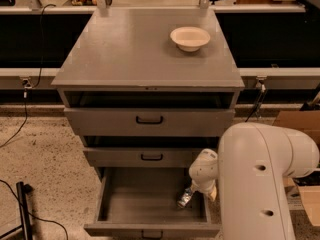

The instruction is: Pick redbull can from bottom drawer and place on counter

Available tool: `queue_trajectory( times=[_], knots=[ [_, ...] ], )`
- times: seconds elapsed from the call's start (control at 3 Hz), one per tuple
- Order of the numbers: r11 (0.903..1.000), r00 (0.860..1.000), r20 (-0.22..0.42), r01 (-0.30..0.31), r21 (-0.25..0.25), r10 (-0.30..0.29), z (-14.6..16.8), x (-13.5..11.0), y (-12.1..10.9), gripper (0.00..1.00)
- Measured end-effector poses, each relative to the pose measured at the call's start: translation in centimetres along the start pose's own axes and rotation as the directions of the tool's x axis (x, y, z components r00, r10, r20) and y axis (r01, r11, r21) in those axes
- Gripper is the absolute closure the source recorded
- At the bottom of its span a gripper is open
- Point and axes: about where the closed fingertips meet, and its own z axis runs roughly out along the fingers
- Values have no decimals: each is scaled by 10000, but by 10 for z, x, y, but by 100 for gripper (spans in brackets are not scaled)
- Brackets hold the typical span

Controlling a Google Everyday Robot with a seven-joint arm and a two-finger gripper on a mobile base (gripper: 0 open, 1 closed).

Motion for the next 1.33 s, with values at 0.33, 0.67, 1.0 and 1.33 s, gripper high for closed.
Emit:
queue_trajectory(
  times=[0.33,0.67,1.0,1.33],
  knots=[
    [9989,9999,50,-118,452,116,12,-4,1,37],
    [9851,9979,412,-553,1631,492,20,-5,-6,37],
    [9614,9952,840,-708,2658,501,25,-9,-12,38],
    [9461,9930,1126,-691,3165,349,37,-10,-20,38]
  ],
)
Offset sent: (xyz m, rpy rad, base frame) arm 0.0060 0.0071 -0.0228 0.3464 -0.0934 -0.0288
